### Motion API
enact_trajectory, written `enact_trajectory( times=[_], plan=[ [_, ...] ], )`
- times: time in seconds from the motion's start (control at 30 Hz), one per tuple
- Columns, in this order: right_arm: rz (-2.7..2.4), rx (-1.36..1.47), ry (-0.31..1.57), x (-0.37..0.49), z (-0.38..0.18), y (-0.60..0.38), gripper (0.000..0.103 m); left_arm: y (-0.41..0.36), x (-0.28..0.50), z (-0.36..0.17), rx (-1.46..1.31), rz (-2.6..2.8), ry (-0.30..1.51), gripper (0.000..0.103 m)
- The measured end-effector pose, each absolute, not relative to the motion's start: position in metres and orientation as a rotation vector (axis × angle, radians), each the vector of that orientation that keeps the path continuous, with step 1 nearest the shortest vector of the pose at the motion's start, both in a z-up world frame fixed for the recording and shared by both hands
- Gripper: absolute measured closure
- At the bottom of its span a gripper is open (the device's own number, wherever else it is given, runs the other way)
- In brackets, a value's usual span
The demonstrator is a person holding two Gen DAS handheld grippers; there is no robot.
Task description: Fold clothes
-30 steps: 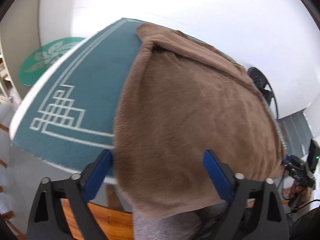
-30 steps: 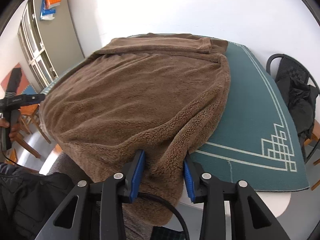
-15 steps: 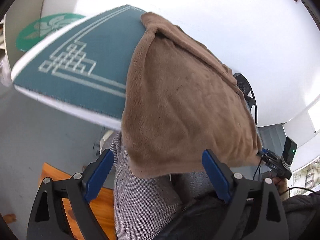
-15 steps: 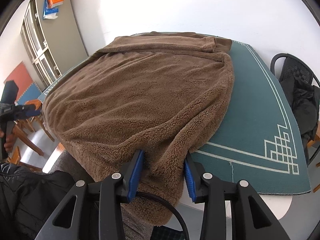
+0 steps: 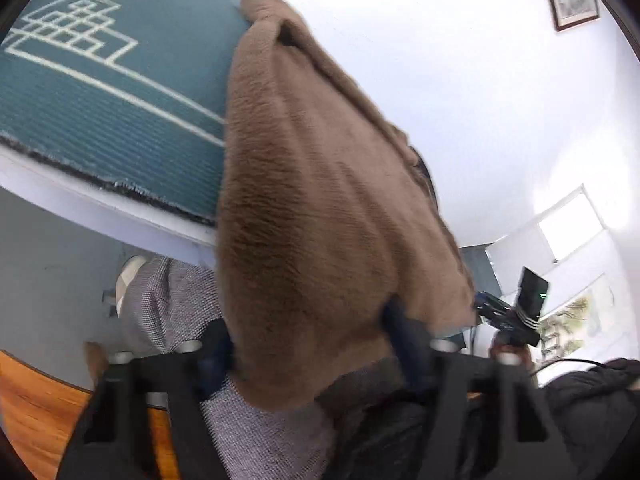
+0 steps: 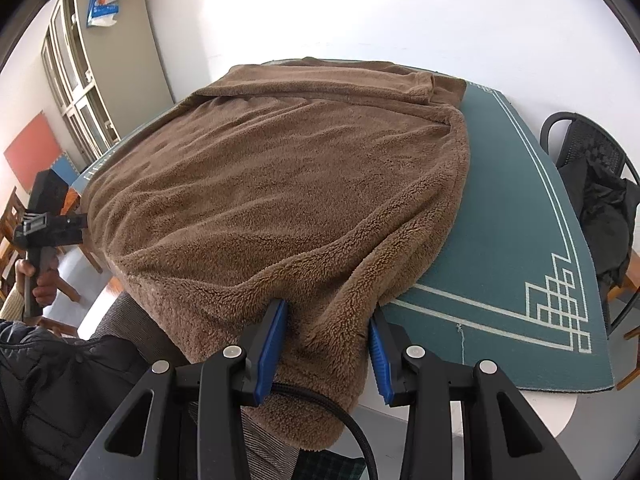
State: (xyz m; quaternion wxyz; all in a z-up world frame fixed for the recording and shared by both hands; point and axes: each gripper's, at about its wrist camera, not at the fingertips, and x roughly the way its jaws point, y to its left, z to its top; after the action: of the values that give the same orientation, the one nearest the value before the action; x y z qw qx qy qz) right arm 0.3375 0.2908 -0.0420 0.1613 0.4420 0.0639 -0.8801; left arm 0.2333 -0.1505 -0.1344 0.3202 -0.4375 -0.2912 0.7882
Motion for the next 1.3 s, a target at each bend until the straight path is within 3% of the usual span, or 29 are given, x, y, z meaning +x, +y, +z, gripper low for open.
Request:
enact_trajectory(
  times=[0.07, 0.17, 0.47, 0.63, 0.93, 1.3],
  plan=[
    [-2.514, 1.263, 0.194, 0.338, -0.042, 0.290, 0.062, -0.151, 0.239, -0.127, -1.158, 2.096, -0.729, 0.077],
    [-2.515, 1.262, 0.191, 0.338, -0.041, 0.290, 0.065, -0.151, 0.248, -0.109, -1.148, 2.122, -0.685, 0.085],
    [-2.548, 1.145, 0.029, 0.337, -0.013, 0.303, 0.083, -0.149, 0.240, -0.023, -0.895, 2.168, -0.723, 0.086],
    [-2.574, 1.076, -0.007, 0.328, -0.004, 0.305, 0.083, -0.138, 0.213, -0.005, -0.880, 2.211, -0.691, 0.086],
    [-2.573, 1.175, -0.163, 0.336, -0.027, 0.331, 0.077, -0.143, 0.208, -0.021, -0.994, 2.198, -0.724, 0.086],
    [-2.474, 1.252, -0.298, 0.382, -0.027, 0.353, 0.077, -0.147, 0.199, 0.005, -0.896, 2.209, -0.709, 0.086]
  ],
)
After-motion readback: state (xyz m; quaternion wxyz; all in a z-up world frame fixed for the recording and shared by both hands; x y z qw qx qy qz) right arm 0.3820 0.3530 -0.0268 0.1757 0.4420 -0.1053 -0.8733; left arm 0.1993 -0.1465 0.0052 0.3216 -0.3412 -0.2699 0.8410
